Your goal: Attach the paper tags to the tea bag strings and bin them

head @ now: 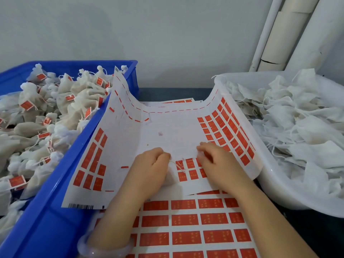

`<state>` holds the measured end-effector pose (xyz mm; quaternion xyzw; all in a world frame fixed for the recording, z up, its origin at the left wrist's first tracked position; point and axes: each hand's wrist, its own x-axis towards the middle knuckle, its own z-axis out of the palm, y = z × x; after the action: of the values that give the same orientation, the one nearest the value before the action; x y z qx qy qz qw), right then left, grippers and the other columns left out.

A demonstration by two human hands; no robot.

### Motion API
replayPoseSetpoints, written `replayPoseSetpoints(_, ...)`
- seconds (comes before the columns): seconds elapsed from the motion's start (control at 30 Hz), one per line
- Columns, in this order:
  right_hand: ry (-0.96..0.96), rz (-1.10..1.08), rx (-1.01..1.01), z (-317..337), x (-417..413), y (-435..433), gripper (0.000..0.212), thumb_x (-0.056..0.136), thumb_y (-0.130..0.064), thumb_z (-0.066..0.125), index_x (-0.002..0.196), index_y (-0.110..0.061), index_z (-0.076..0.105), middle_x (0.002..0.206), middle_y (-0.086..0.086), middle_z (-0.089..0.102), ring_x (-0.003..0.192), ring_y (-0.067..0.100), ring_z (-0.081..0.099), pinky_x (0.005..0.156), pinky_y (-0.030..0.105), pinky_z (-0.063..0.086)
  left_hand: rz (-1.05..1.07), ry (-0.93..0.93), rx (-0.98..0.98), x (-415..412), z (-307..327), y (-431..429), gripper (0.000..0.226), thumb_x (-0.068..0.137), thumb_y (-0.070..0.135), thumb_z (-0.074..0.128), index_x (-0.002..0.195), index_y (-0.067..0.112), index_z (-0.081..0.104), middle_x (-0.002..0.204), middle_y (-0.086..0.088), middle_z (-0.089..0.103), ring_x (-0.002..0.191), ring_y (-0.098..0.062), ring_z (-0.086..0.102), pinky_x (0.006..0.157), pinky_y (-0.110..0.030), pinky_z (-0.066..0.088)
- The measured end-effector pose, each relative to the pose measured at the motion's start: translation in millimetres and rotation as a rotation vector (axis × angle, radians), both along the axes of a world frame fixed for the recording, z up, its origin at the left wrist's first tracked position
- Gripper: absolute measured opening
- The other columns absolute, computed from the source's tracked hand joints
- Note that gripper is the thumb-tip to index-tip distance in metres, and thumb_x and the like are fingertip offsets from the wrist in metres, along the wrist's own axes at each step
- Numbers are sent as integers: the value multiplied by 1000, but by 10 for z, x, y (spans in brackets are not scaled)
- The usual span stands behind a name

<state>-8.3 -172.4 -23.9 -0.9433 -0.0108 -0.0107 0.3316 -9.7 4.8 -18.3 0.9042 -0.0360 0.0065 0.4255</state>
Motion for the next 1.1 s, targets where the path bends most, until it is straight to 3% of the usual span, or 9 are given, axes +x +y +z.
replayPoseSetpoints(0.07,-8,73,-156,-26,-16,77,38,98,-35,38,135,-26,43,144,-9,39,132,11,37,107,28,29,74,-5,-26,54,4,33,31,96,25,36,93,20,66,80,18,57,74,0,52,58,-16,36)
replayPoseSetpoints(0.17,-13,110,-269,-79,-49,165,44,98,-37,36,141,-28,34,152,-8,27,141,14,22,114,35,18,137,10,-53,86,4,69,28,97,24,36,91,23,64,78,19,54,70,-1,50,56,-17,35)
replayPoseSetpoints(0.3,-106,49,-143,-73,-38,179,43,97,-34,42,139,-31,37,149,-11,32,139,11,25,114,33,17,149,34,-61,78,15,96,31,97,23,35,83,22,63,84,14,61,73,-5,53,55,-16,34)
replayPoseSetpoints(0.43,-184,232,-99,-62,21,251,43,95,-25,46,136,-34,41,151,-17,25,140,4,11,106,22,1,237,76,-123,134,29,131,34,96,17,34,71,18,57,96,-1,67,85,-14,57,59,-23,40)
replayPoseSetpoints(0.53,-154,296,-119,-105,56,340,39,95,-33,45,134,-34,45,149,-16,30,138,6,17,109,26,7,260,86,-96,173,28,129,32,95,10,38,66,19,50,100,4,65,85,-11,54,58,-17,36)
replayPoseSetpoints(0.6,-163,277,-144,-140,72,361,33,94,-39,45,126,-34,53,144,-15,38,133,7,26,110,28,13,280,39,-123,173,7,132,29,94,8,41,67,16,50,90,1,64,74,-9,51,56,-16,36)
replayPoseSetpoints(0.73,-183,217,-93,-156,88,351,20,94,-35,49,108,-29,62,129,-13,53,112,1,42,92,9,23,237,19,-149,130,36,115,34,95,14,40,63,20,53,61,7,53,55,-10,48,54,-16,38)
replayPoseSetpoints(0.83,-153,186,4,-140,85,334,18,95,-32,47,108,-27,58,124,-11,55,98,-3,41,72,2,26,234,29,-148,127,42,116,32,94,15,46,63,22,52,60,11,51,52,-9,47,48,-10,34)
replayPoseSetpoints(1.1,-97,75,303,-108,80,269,4,95,-31,48,97,-33,51,104,-20,51,92,-2,51,74,7,41,249,44,-87,146,11,107,36,95,13,44,61,24,48,63,16,48,56,-8,46,40,-10,35)
